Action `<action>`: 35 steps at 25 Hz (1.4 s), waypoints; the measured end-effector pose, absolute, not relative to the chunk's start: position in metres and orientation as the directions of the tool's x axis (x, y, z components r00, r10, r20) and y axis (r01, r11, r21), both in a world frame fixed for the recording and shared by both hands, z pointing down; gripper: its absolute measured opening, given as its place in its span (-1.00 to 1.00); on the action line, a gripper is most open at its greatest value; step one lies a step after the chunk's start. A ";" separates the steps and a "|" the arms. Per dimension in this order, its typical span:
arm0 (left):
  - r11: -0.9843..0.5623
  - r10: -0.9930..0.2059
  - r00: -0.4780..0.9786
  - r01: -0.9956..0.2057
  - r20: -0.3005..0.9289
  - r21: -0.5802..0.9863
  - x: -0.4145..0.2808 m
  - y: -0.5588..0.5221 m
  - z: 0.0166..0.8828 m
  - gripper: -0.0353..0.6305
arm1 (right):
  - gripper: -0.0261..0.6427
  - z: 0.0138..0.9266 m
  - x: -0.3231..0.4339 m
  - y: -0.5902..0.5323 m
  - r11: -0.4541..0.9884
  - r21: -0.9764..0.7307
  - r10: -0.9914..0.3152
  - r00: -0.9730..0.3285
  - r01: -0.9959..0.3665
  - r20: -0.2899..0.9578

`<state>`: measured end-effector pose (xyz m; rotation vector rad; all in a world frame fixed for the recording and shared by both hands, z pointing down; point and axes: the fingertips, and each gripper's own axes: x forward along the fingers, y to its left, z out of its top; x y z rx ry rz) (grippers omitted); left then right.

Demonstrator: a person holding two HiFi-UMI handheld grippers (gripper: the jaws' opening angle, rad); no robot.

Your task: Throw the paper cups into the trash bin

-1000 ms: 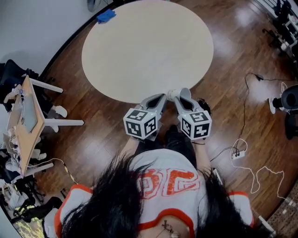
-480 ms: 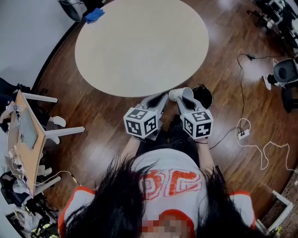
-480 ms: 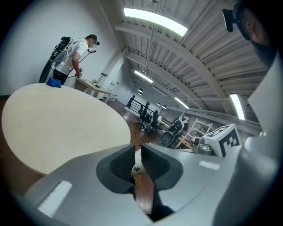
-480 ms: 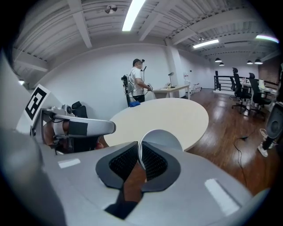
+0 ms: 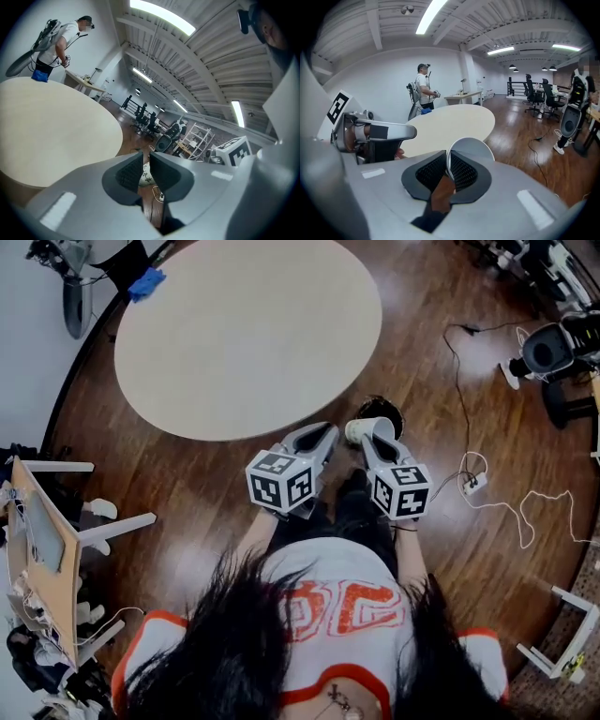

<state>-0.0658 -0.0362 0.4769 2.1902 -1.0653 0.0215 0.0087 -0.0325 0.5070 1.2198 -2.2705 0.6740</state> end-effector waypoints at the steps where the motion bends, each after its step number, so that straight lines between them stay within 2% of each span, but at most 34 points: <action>1: -0.427 -0.682 0.667 -0.697 0.301 0.576 -0.062 -0.036 0.478 -0.80 | -0.83 0.508 0.016 -0.034 0.471 -0.195 -0.628 -0.482 -0.861 0.611; 10: -0.398 -0.677 0.646 -0.725 0.353 0.562 -0.017 -0.051 0.494 -0.80 | -0.83 0.523 0.104 -0.056 0.380 -0.162 -0.672 -0.392 -0.911 0.628; 23: -0.337 -0.680 0.580 -0.791 0.449 0.511 0.071 -0.083 0.537 -0.83 | -0.83 0.565 0.190 -0.087 0.468 -0.148 -0.575 -0.427 -0.871 0.698; 31: -0.306 -0.679 0.521 -0.841 0.517 0.447 0.069 -0.094 0.556 -0.83 | -0.83 0.605 0.225 -0.095 0.461 -0.139 -0.529 -0.397 -0.877 0.750; 35: -0.371 -0.636 0.557 -0.827 0.534 0.422 0.081 -0.096 0.574 -0.83 | -0.83 0.631 0.226 -0.097 0.455 -0.149 -0.507 -0.393 -0.878 0.767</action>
